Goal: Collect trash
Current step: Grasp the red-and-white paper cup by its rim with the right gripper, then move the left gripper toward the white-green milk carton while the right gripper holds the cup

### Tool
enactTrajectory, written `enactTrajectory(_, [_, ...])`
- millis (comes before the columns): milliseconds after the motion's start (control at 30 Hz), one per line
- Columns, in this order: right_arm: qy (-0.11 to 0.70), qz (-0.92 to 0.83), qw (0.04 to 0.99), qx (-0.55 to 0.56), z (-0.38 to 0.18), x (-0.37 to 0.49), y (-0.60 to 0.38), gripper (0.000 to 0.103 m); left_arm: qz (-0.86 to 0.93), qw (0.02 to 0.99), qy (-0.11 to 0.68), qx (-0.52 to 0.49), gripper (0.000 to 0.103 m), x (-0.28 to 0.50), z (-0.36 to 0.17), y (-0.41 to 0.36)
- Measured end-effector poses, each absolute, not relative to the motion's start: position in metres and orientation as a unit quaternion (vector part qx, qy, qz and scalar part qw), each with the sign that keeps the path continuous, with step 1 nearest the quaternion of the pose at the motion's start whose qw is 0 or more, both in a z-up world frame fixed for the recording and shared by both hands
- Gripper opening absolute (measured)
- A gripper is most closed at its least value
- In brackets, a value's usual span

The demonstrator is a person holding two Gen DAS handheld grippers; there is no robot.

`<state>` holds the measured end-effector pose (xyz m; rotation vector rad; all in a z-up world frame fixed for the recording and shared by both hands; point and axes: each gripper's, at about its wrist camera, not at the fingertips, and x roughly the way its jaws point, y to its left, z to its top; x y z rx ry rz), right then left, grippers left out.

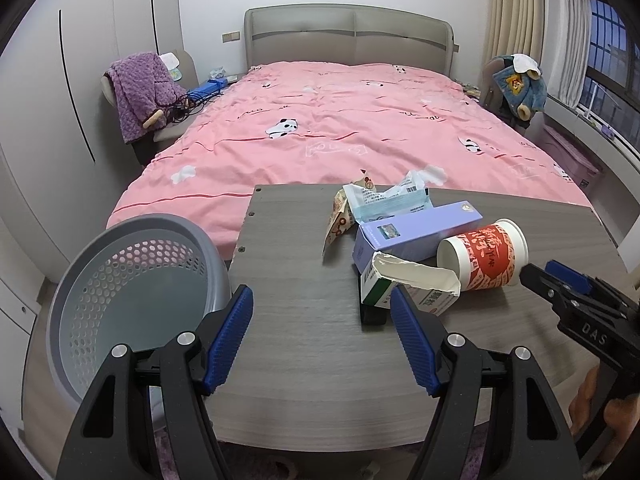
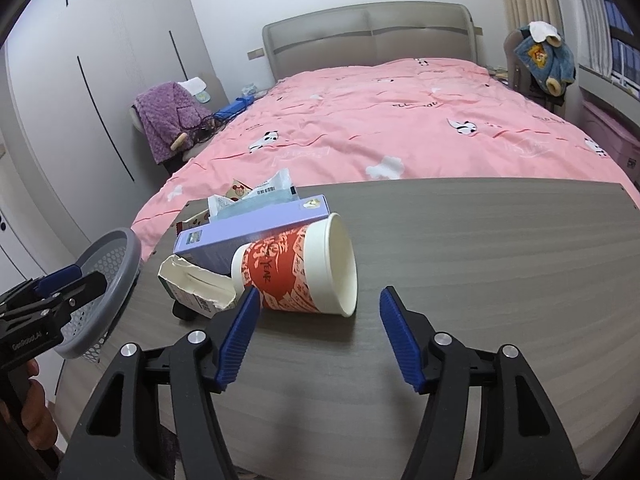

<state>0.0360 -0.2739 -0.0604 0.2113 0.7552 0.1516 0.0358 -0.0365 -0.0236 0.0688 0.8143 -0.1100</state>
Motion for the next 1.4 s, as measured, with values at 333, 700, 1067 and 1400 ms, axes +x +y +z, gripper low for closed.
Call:
enactTrajectory(333, [0.392, 0.130, 0.904, 0.112, -0.068, 0.071, -0.270, 0.061, -0.050, 0.917, 0.394, 0.037, 0.068, 0.035, -0.024, -0.037])
enactTrajectory(700, [0.410, 0.177, 0.886, 0.127, -0.075, 0.087, -0.258, 0.047, -0.048, 0.917, 0.394, 0.040, 0.068, 0.033, -0.024, -0.037])
enactTrajectory(1067, [0.398, 0.183, 0.887, 0.145, -0.070, 0.061, -0.254, 0.005, -0.053, 0.916, 0.395, 0.038, 0.068, 0.029, -0.023, -0.040])
enactTrajectory(1400, [0.373, 0.109, 0.909, 0.150, -0.058, 0.025, -0.266, 0.005, -0.086, 0.913, 0.398, 0.034, 0.068, 0.024, -0.028, -0.046])
